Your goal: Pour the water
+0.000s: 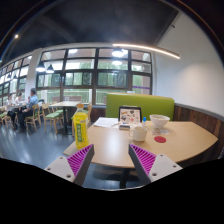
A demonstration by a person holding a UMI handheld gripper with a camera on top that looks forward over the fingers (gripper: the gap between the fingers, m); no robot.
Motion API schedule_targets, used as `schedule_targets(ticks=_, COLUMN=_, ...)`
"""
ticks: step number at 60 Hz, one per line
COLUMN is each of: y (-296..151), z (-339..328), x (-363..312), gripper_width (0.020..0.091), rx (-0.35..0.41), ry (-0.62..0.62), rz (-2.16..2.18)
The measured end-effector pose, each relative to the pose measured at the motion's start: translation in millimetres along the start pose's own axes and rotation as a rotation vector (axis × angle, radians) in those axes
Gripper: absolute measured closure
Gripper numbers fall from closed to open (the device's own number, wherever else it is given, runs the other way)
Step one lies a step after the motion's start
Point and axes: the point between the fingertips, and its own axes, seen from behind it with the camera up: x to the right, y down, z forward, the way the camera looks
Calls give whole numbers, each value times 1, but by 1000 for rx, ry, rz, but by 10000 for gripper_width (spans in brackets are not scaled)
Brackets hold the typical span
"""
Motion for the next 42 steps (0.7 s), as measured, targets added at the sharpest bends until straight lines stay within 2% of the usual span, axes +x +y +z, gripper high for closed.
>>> schedule_targets(ticks=7, y=-1, z=3, x=-4, gripper_width=315, rx=5, ry=-11, rz=29)
schedule_targets(ticks=14, y=6, z=14, x=-22, gripper_width=311, rx=-35, ry=-54, rz=36)
schedule_targets(ticks=29, y=10, z=93, x=-106, gripper_width=318, rx=-89, ry=-141, rz=27)
schedule_targets(ticks=42, y=11, z=181, x=-140, gripper_width=301, rx=-103, ry=-51, rz=-26)
